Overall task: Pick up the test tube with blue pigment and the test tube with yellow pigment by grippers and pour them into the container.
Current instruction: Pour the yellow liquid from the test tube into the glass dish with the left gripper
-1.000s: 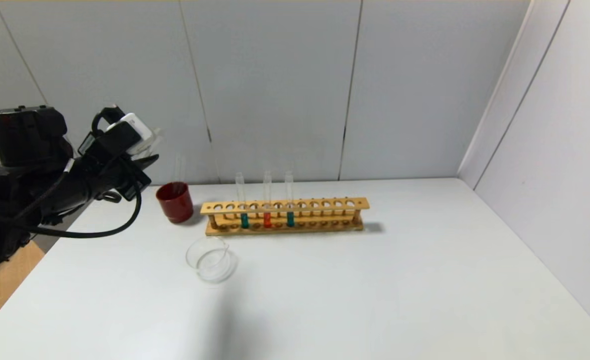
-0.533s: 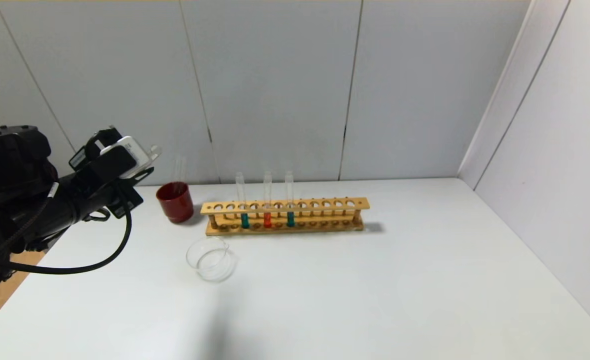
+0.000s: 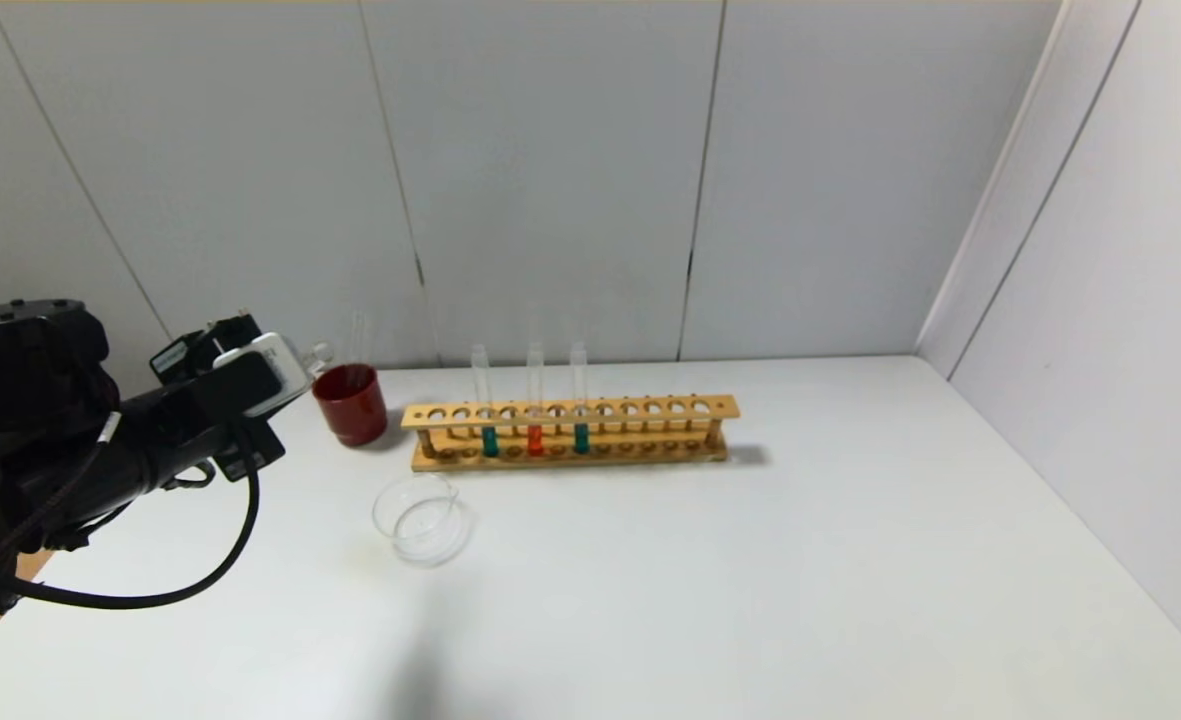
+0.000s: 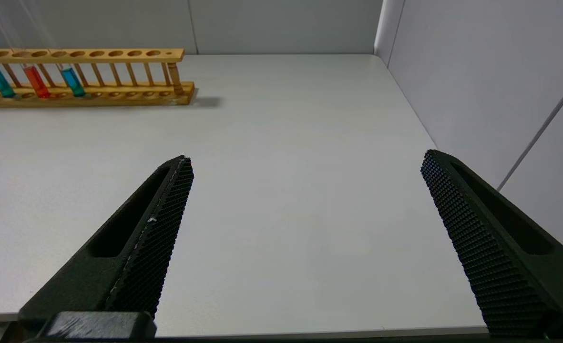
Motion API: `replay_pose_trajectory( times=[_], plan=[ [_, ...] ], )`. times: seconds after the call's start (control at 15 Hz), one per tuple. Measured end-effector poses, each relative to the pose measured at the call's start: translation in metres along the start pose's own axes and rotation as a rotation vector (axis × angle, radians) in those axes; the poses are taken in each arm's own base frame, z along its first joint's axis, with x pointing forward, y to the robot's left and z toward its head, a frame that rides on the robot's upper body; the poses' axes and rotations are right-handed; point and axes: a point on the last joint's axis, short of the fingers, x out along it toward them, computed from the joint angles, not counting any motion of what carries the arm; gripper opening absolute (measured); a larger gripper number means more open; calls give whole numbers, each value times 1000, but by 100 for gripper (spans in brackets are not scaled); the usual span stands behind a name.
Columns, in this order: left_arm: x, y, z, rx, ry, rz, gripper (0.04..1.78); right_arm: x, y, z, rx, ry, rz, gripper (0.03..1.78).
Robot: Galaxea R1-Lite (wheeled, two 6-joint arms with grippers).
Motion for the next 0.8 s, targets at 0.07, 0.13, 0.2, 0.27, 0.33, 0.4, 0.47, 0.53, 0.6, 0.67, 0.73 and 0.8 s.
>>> replay_pose_trajectory(
  times=[0.07,0.13,0.2,0.27,0.33,0.4,0.47,0.53,0.6,0.67,0.73,0.8],
  plan=[
    [0,-1,-2,7,-10,-16,32,0,0,0,0,0,0,175],
    [1,-2,-6,15,-20,-34,32,0,0,0,0,0,0,175],
    [3,-4,-10,19,-29,-52,32,0,0,0,0,0,0,175],
    [5,-3,-15,22,-41,-65,32,0,0,0,0,0,0,175],
    [7,-2,-18,23,-49,-68,32,0,0,0,0,0,0,175],
    [9,-3,-22,26,-43,-73,32,0,0,0,0,0,0,175],
    [10,-3,-24,33,-37,-73,32,0,0,0,0,0,0,175],
    [11,-3,-26,44,-33,-75,32,0,0,0,0,0,0,175],
    [12,-3,-28,54,-33,-80,32,0,0,0,0,0,0,175],
    [13,-3,-28,62,-34,-81,32,0,0,0,0,0,0,175],
    [15,-2,-29,73,-33,-80,32,0,0,0,0,0,0,175],
    [16,-2,-29,83,-34,-78,32,0,0,0,0,0,0,175]
  ],
)
